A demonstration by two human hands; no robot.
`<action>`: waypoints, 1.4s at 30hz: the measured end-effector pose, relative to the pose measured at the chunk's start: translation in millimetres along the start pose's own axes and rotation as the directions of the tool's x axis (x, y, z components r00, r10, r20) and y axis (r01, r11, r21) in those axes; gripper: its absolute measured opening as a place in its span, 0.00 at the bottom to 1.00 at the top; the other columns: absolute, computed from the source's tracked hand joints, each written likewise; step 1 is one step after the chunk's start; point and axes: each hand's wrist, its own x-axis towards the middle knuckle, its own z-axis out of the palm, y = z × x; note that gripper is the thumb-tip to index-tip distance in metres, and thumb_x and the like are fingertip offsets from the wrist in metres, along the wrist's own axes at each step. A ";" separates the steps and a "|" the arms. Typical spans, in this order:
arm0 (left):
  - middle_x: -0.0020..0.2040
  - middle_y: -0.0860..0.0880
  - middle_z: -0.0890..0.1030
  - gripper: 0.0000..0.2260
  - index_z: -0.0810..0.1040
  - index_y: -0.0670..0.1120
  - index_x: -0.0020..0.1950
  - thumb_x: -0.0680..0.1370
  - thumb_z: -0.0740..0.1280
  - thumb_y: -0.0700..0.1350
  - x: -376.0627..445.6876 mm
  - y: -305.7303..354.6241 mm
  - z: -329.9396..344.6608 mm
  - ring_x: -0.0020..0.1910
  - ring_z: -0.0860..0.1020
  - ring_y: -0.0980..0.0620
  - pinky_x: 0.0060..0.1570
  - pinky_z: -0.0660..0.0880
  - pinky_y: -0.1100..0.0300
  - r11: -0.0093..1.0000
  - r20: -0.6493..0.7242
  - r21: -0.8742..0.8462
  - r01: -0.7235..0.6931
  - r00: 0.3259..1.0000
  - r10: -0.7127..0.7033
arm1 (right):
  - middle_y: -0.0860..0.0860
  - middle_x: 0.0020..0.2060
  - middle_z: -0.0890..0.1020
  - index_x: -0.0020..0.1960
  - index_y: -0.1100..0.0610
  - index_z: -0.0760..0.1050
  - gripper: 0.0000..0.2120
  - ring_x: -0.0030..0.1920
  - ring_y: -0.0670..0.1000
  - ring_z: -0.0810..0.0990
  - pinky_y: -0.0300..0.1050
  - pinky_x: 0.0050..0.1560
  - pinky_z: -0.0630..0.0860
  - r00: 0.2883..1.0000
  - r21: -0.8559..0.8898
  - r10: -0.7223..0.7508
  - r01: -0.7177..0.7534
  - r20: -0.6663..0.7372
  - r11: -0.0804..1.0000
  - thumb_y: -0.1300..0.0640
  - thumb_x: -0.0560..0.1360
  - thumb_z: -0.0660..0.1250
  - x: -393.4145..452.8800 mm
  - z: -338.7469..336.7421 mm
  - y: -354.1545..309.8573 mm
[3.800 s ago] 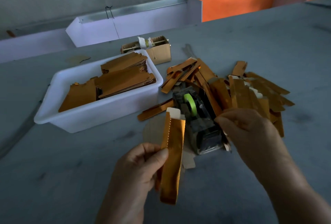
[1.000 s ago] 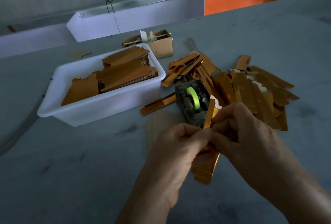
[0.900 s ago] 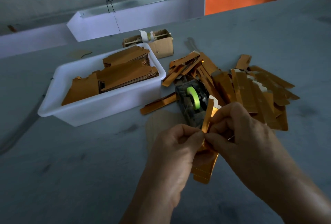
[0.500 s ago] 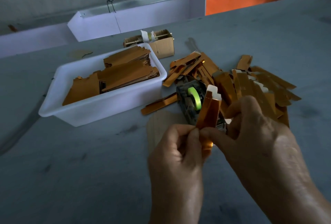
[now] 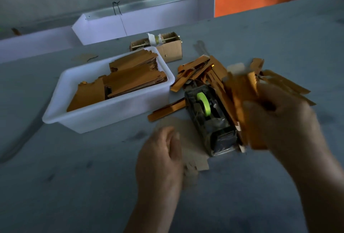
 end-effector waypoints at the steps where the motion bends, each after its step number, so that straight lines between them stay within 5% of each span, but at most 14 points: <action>1: 0.59 0.51 0.78 0.19 0.74 0.50 0.66 0.78 0.61 0.56 5.9 -5.0 3.9 0.59 0.74 0.52 0.53 0.69 0.64 0.988 0.039 0.154 0.012 0.999 -0.018 | 0.48 0.36 0.78 0.48 0.52 0.76 0.03 0.38 0.42 0.79 0.31 0.33 0.72 0.999 -0.112 -0.011 0.005 -0.054 0.994 0.56 0.76 0.64 11.5 -2.5 4.7; 3: 0.64 0.46 0.70 0.27 0.68 0.46 0.68 0.77 0.62 0.62 14.8 -13.3 13.2 0.63 0.67 0.47 0.61 0.65 0.58 0.910 0.152 0.414 0.022 0.984 -0.093 | 0.56 0.50 0.78 0.60 0.55 0.75 0.14 0.53 0.55 0.77 0.43 0.47 0.72 0.990 -0.275 0.078 -0.109 -0.120 0.955 0.54 0.76 0.64 27.2 -4.7 15.5; 6: 0.62 0.44 0.69 0.28 0.69 0.44 0.65 0.73 0.69 0.60 27.4 -25.0 16.9 0.62 0.68 0.45 0.61 0.65 0.55 0.927 0.172 0.358 0.115 0.967 -0.186 | 0.58 0.59 0.75 0.65 0.55 0.73 0.18 0.58 0.62 0.73 0.50 0.54 0.70 0.971 -0.258 0.089 -0.146 -0.220 0.955 0.55 0.75 0.65 19.0 -1.9 13.6; 9: 0.50 0.49 0.76 0.18 0.73 0.47 0.53 0.70 0.75 0.51 37.8 -36.9 11.5 0.52 0.75 0.47 0.42 0.70 0.62 0.960 0.133 0.135 0.245 0.956 -0.263 | 0.50 0.51 0.76 0.59 0.58 0.77 0.13 0.46 0.49 0.73 0.23 0.42 0.66 0.982 -0.196 -0.034 -0.003 -0.185 0.981 0.59 0.74 0.68 -7.4 12.4 10.0; 12: 0.37 0.57 0.75 0.13 0.74 0.49 0.46 0.70 0.76 0.45 42.3 -45.5 5.8 0.40 0.75 0.55 0.32 0.64 0.66 0.952 0.122 0.017 0.306 0.944 -0.306 | 0.50 0.52 0.78 0.58 0.58 0.78 0.12 0.45 0.43 0.72 0.16 0.40 0.64 0.997 -0.126 -0.039 0.030 -0.070 0.992 0.60 0.75 0.68 -23.4 25.1 8.7; 18: 0.37 0.51 0.77 0.08 0.76 0.49 0.38 0.73 0.73 0.40 50.9 -50.4 -0.5 0.43 0.77 0.48 0.47 0.76 0.56 0.916 0.212 -0.074 0.393 0.904 -0.371 | 0.53 0.53 0.80 0.55 0.59 0.79 0.10 0.52 0.55 0.78 0.42 0.46 0.71 0.990 -0.130 -0.099 0.086 -0.104 0.988 0.60 0.74 0.67 -27.4 30.7 -6.6; 22: 0.34 0.47 0.78 0.10 0.76 0.48 0.37 0.75 0.69 0.35 52.1 -51.6 -7.4 0.33 0.75 0.51 0.40 0.75 0.58 0.847 0.314 -0.187 0.498 0.847 -0.429 | 0.53 0.50 0.81 0.52 0.60 0.80 0.09 0.48 0.54 0.80 0.46 0.45 0.76 0.980 -0.065 -0.151 0.144 -0.131 0.987 0.62 0.73 0.68 -34.4 33.5 -15.8; 25: 0.38 0.45 0.78 0.09 0.75 0.47 0.40 0.77 0.67 0.35 52.8 -51.7 -7.5 0.36 0.76 0.50 0.42 0.75 0.56 0.818 0.370 -0.199 0.540 0.814 -0.448 | 0.53 0.49 0.82 0.52 0.60 0.80 0.08 0.46 0.53 0.80 0.46 0.43 0.77 0.983 -0.017 -0.160 0.159 -0.091 0.987 0.63 0.73 0.68 -39.9 42.1 -18.7; 28: 0.37 0.42 0.77 0.08 0.76 0.41 0.38 0.78 0.64 0.38 54.9 -50.8 -3.2 0.39 0.75 0.47 0.46 0.74 0.52 0.850 0.342 -0.154 0.503 0.835 -0.432 | 0.52 0.48 0.82 0.51 0.59 0.81 0.08 0.47 0.53 0.80 0.47 0.44 0.76 0.985 -0.014 -0.159 0.158 -0.063 0.987 0.63 0.73 0.68 -40.1 46.0 -19.4; 32: 0.42 0.48 0.77 0.13 0.76 0.45 0.44 0.72 0.73 0.54 53.2 -40.3 3.0 0.41 0.75 0.52 0.40 0.69 0.61 0.911 0.336 -0.008 0.413 0.859 -0.387 | 0.52 0.49 0.82 0.51 0.59 0.81 0.08 0.47 0.53 0.80 0.50 0.44 0.78 0.987 -0.011 -0.153 0.153 -0.044 0.988 0.62 0.73 0.67 -40.1 45.5 -19.4; 35: 0.47 0.50 0.76 0.17 0.76 0.46 0.52 0.70 0.76 0.53 50.9 -35.0 11.0 0.49 0.76 0.51 0.42 0.67 0.61 0.931 0.315 0.159 0.329 0.876 -0.364 | 0.52 0.48 0.82 0.51 0.59 0.81 0.08 0.47 0.54 0.80 0.48 0.44 0.77 0.987 -0.017 -0.156 0.156 -0.037 0.988 0.63 0.72 0.68 -40.9 45.0 -19.5; 39: 0.38 0.52 0.78 0.08 0.76 0.49 0.40 0.74 0.72 0.51 53.8 -37.6 15.0 0.43 0.77 0.53 0.37 0.66 0.63 0.937 0.305 0.229 0.262 0.895 -0.325 | 0.51 0.48 0.82 0.50 0.59 0.81 0.08 0.47 0.53 0.80 0.45 0.44 0.75 0.987 -0.010 -0.155 0.154 -0.046 0.988 0.64 0.72 0.68 -41.8 43.2 -20.0; 42: 0.56 0.43 0.78 0.23 0.77 0.40 0.57 0.72 0.71 0.57 54.4 -35.9 18.6 0.57 0.77 0.46 0.48 0.72 0.57 0.923 0.274 0.295 0.245 0.904 -0.328 | 0.52 0.48 0.82 0.50 0.59 0.81 0.07 0.47 0.53 0.80 0.44 0.44 0.74 0.986 -0.004 -0.161 0.161 -0.051 0.987 0.64 0.72 0.68 -43.2 42.4 -21.0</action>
